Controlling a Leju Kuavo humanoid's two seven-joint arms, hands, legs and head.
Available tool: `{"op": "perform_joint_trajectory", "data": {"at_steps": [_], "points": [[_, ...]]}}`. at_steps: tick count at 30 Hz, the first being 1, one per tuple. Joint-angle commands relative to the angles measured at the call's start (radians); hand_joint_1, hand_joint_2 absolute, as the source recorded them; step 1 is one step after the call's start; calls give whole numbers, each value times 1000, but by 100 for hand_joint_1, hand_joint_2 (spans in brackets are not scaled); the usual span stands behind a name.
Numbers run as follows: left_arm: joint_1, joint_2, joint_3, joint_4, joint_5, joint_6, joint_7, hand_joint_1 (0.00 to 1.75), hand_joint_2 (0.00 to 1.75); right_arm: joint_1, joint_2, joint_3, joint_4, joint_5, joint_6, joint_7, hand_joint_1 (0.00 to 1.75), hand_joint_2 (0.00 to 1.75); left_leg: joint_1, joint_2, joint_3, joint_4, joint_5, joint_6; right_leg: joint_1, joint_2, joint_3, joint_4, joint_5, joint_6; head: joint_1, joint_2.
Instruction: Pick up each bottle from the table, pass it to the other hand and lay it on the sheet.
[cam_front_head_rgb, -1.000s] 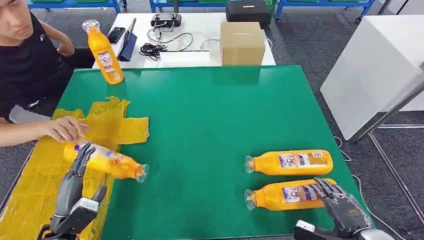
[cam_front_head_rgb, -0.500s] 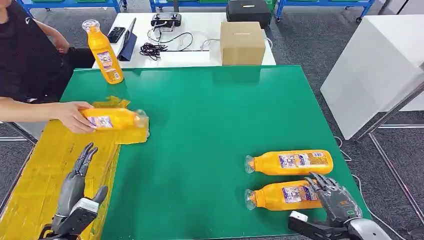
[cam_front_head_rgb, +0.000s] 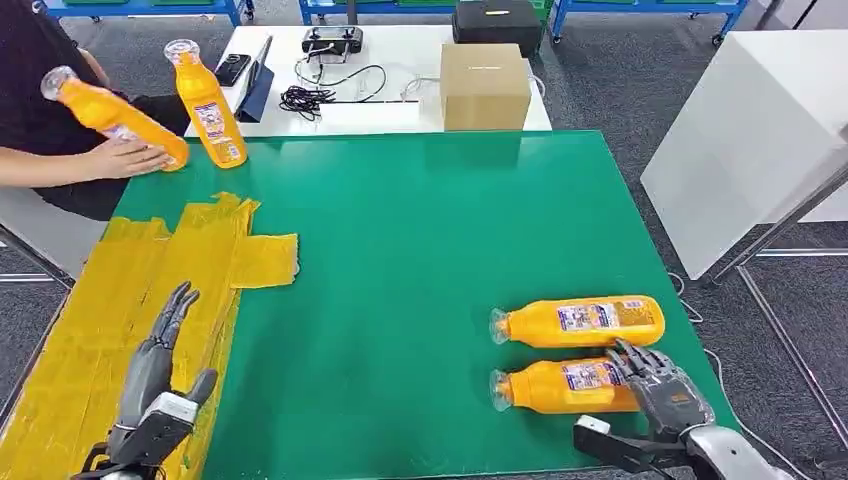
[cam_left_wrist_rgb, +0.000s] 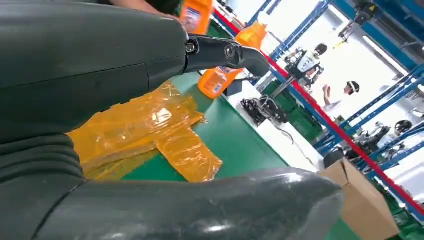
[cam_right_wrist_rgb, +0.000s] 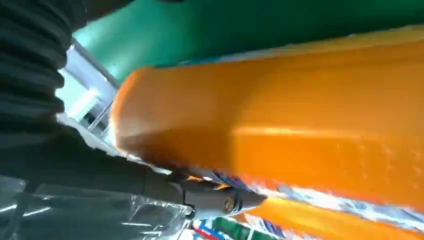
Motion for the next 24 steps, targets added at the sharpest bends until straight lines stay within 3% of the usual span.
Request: {"op": "perform_joint_trajectory", "data": {"at_steps": [1, 9, 13, 15, 16, 19, 24], "points": [[-93, 28, -65, 87, 36, -3, -4, 0, 0, -53, -1, 163, 251, -52, 116, -26, 175, 175, 2, -3, 2, -2, 1, -1, 2, -3, 2, -4, 1, 0, 0, 0], [-126, 40, -112, 115, 68, 21, -1, 0, 0, -86, 4, 290, 350, -99, 61, 4, 175, 175, 8, 1, 11, -3, 1, -1, 6, -1, 11, -11, 4, -3, 1, 0], [-79, 10, -89, 73, 166, -59, 38, 0, 0, -92, 47, 176, 264, -224, -64, -52, 175, 175, 11, 4, 9, -3, 2, -2, 9, 1, 9, -13, 8, -6, 1, 0], [-11, -52, -45, 23, 344, -213, 44, 0, 0, -58, 156, 15, 102, -380, -165, -195, 175, 175, 12, 6, 3, -3, 4, -2, 10, 5, 3, -14, 11, -7, 2, 0], [8, -65, -40, 10, 340, -217, 40, 0, 175, -54, 171, 2, 54, -371, -139, -170, 175, 175, 11, 9, 5, -3, 2, -2, 9, 9, 4, -12, 11, -7, 1, 0], [43, -111, -47, 16, 564, -375, 43, 0, 175, -52, 285, -89, -73, -662, -57, -338, 175, 175, 10, 12, 11, -1, -2, -2, 10, 12, 11, -10, 9, -7, 1, 0], [36, -112, -55, 25, 565, -370, 38, 0, 175, -56, 285, -94, -68, -662, -54, -330, 175, 175, 9, 8, 0, -1, 4, -1, 9, 9, 10, -8, 12, -2, 0, 0]]}}
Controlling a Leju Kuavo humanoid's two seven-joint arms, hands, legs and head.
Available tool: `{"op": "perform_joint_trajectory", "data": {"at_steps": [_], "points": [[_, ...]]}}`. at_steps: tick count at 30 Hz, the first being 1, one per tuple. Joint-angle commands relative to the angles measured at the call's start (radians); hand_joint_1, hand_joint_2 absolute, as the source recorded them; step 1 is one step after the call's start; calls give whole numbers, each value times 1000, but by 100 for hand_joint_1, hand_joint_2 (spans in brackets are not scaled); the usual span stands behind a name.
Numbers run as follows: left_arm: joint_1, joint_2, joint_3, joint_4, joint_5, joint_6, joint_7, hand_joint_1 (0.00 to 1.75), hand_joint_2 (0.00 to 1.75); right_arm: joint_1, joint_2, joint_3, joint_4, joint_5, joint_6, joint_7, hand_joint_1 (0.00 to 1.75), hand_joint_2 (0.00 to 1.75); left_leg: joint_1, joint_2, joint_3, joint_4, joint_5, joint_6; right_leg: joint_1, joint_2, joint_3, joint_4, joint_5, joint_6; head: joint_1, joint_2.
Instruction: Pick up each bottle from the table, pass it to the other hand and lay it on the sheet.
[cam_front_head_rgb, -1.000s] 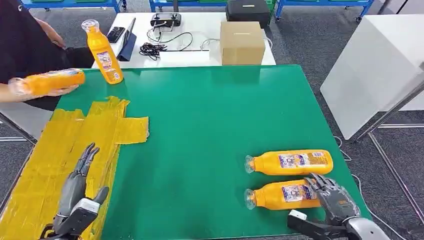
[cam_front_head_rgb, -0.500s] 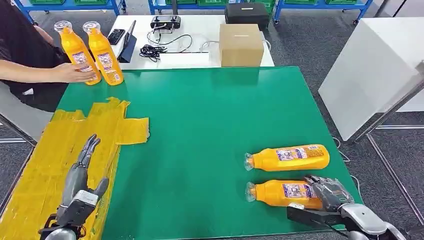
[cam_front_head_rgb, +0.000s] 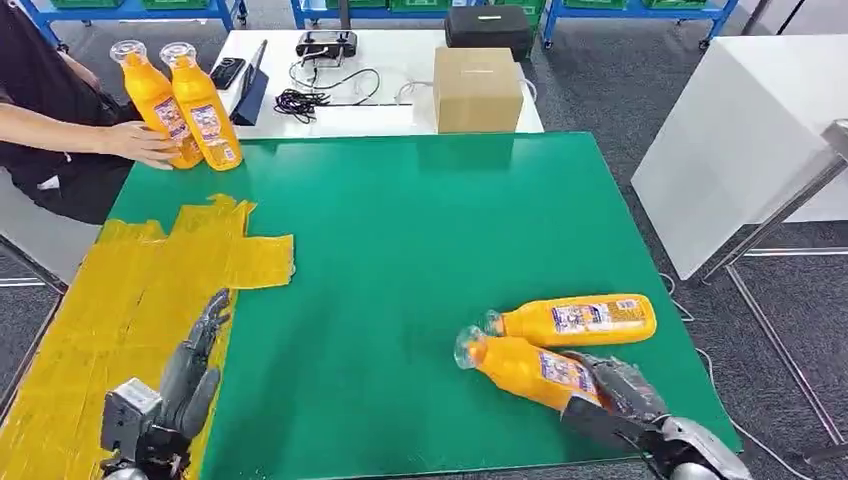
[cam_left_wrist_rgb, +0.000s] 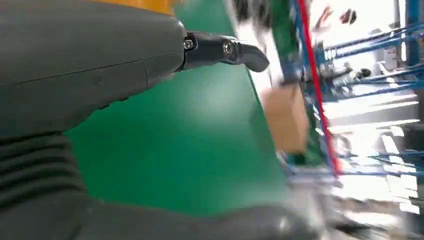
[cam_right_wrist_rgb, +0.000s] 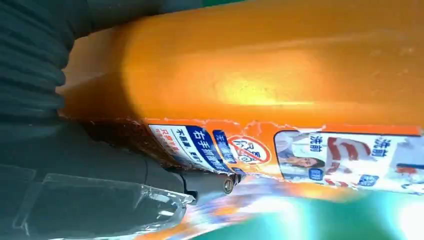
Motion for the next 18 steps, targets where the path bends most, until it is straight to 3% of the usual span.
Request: {"op": "perform_joint_trajectory", "data": {"at_steps": [1, 7, 8, 9, 12, 18], "points": [[21, -64, 10, 18, 46, -28, 4, 0, 175, -1, 154, -121, -101, -62, 27, -26, 175, 175, 0, -3, -2, -1, 0, -1, 0, -3, -2, 0, -1, 0, 1, 0], [19, -63, 11, 17, 47, -28, 4, 0, 175, 1, 153, -122, -98, -64, 29, -29, 175, 175, 0, -3, -7, -1, 0, -1, 0, -4, -6, 0, -1, 0, 1, 0], [20, -72, 15, 19, 89, -47, 5, 0, 175, 0, 168, -134, -103, -107, 39, -79, 175, 175, 0, -3, -8, -1, 0, -1, -1, -3, -7, 0, -1, 0, 0, 0], [23, -97, 11, 26, 193, -103, 5, 0, 175, -22, 199, -147, -118, -159, 44, -136, 175, 175, 0, -3, -8, -1, 0, -1, 0, -3, -7, 0, -1, 0, 1, 0], [22, -144, -57, 42, 336, -153, 19, 0, 175, -117, 265, -118, -153, -172, 26, -118, 175, 175, -1, 1, -9, -1, 0, -1, -1, 0, -9, 1, 0, 0, 1, 0], [-40, -129, -226, 48, 431, -116, 14, 0, 175, -275, 316, -51, -56, -206, -37, -75, 175, 175, -1, -1, -10, -1, 2, -1, -1, -2, -10, 1, 0, 0, 1, 0]]}}
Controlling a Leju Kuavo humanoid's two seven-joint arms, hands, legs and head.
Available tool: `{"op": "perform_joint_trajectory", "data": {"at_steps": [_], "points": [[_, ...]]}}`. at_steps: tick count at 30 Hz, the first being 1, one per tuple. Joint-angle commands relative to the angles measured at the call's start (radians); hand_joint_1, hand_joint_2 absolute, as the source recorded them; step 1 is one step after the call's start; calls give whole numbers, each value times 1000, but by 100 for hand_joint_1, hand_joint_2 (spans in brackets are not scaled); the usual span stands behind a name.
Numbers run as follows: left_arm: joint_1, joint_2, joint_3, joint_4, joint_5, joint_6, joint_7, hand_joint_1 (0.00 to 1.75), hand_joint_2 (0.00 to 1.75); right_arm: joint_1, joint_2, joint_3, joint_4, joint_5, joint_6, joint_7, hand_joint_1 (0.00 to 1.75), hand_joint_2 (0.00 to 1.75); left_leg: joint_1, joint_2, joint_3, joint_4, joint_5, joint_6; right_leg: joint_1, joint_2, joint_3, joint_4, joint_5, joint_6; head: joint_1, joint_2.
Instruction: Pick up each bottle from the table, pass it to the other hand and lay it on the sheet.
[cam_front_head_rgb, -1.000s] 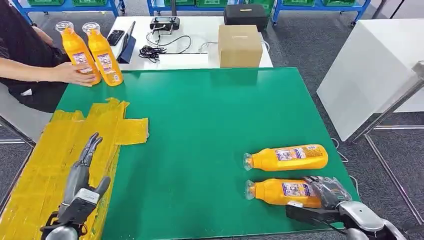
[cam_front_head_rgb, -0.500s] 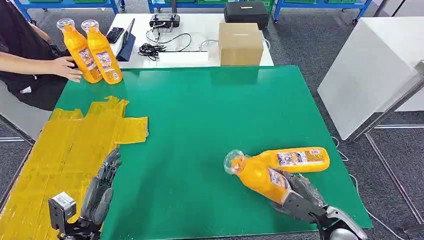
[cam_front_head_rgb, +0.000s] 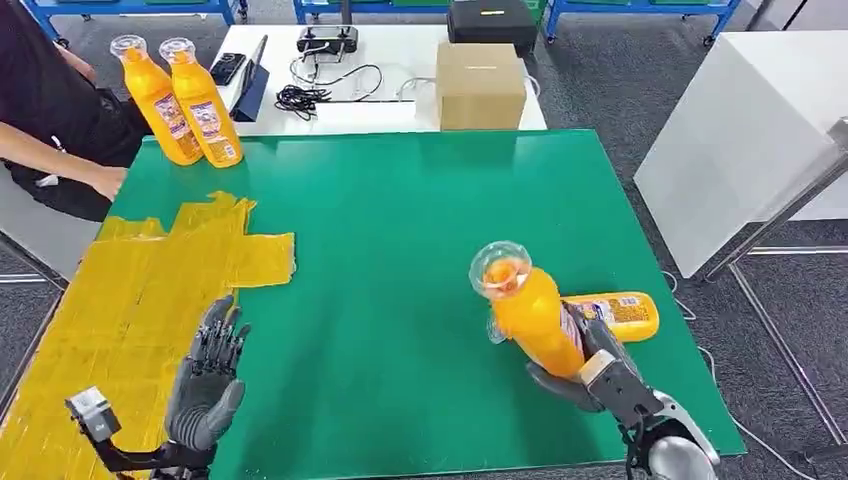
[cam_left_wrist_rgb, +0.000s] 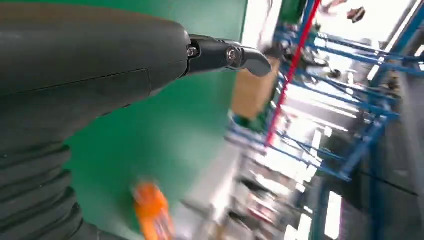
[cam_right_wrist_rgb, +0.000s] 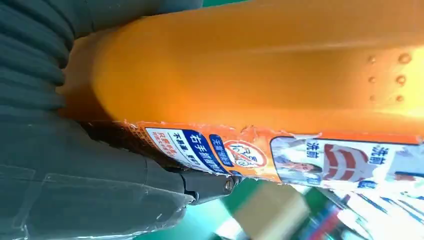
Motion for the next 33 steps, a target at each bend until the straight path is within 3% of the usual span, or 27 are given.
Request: {"op": "perform_joint_trajectory", "data": {"at_steps": [1, 7, 13, 21, 33], "points": [[-86, -21, -203, 53, 78, 42, 7, 0, 175, -242, 137, 79, 113, -41, -57, 38, 175, 175, 0, 1, -1, 0, 1, 0, 0, 1, -1, 0, 1, 0, 0, 0], [-143, -32, -228, 84, 135, 37, 41, 0, 175, -379, 235, 205, 262, 56, -139, 81, 175, 175, 0, 5, 0, -2, 3, -1, 0, 4, -1, 0, 2, 0, 0, 0], [-163, -45, -212, 90, 150, 34, 54, 0, 175, -442, 318, 394, 355, 182, -188, 151, 175, 175, 0, 5, 1, -2, 2, -1, 0, 4, -2, 2, 1, 0, 0, 0], [-166, -48, -207, 93, 151, 31, 57, 0, 175, -451, 316, 425, 374, 191, -194, 157, 175, 175, 0, 1, -3, -1, 3, -1, 0, 0, -5, 3, 1, 0, 0, 0], [-177, -64, -156, 86, 152, 36, 63, 0, 175, -467, 375, 643, 484, 314, -144, 213, 175, 175, 0, 0, -4, -1, 2, -2, 0, 0, -5, 3, 0, 0, 0, 0]]}}
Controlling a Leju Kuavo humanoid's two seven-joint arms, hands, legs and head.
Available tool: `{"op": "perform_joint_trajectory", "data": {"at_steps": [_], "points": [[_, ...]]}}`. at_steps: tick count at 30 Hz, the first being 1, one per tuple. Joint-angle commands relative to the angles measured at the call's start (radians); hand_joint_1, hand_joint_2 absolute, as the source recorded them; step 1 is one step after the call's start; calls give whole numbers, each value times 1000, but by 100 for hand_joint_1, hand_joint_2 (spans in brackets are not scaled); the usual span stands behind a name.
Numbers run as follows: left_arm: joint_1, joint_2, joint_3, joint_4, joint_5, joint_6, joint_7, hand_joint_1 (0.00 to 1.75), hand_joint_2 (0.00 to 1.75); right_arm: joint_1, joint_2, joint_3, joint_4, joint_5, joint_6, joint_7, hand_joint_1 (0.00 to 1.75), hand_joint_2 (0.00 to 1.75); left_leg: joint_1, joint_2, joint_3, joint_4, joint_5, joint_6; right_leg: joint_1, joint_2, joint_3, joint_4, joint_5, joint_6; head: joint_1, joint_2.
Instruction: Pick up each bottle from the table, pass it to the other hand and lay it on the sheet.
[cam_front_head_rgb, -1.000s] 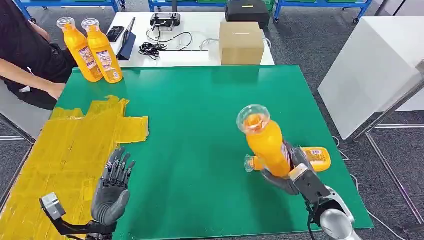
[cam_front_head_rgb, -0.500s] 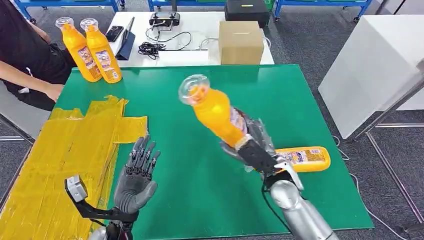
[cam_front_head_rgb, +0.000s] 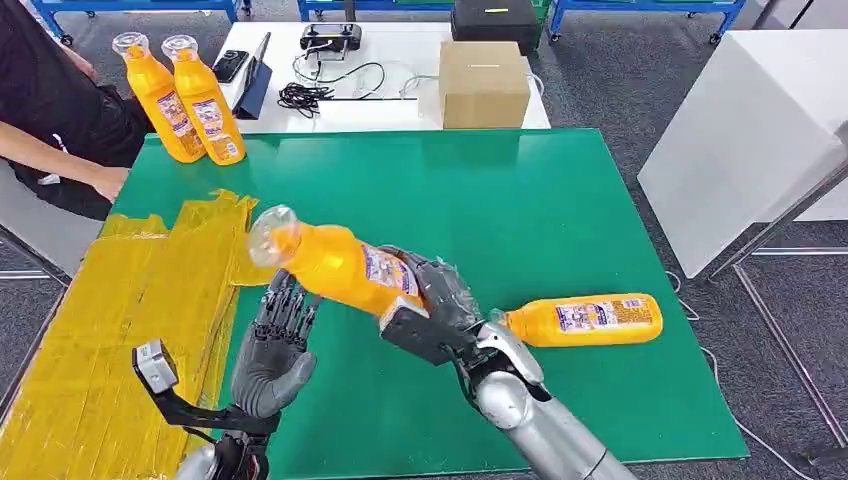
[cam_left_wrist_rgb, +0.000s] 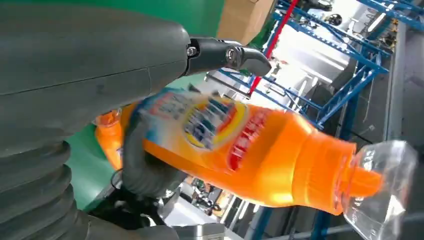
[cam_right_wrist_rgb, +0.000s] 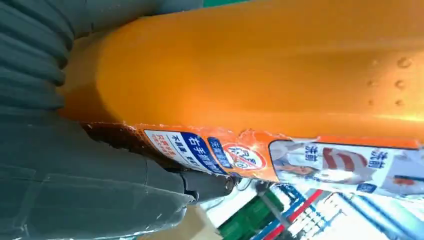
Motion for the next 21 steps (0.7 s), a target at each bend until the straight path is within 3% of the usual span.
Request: {"op": "perform_joint_trajectory", "data": {"at_steps": [1, 7, 21], "points": [[-31, -10, 51, 46, -4, 9, 1, 0, 175, -58, 28, 206, 139, 36, 66, 28, 175, 175, 0, 4, 2, -2, 0, -2, 0, 4, 0, -1, 0, 0, 0, 0], [-53, 2, 53, 94, -16, -10, 5, 0, 175, -100, 45, 338, 176, -46, 204, 21, 175, 175, 0, 5, 2, -2, 0, -1, 0, 4, 0, 0, 1, 0, 0, 0], [-63, 1, 52, 123, -17, -20, 3, 0, 175, -153, 73, 406, 120, -98, 226, 29, 175, 175, 0, 0, 0, -1, 1, -2, -1, -1, -1, 0, -1, 0, 0, 0]]}}
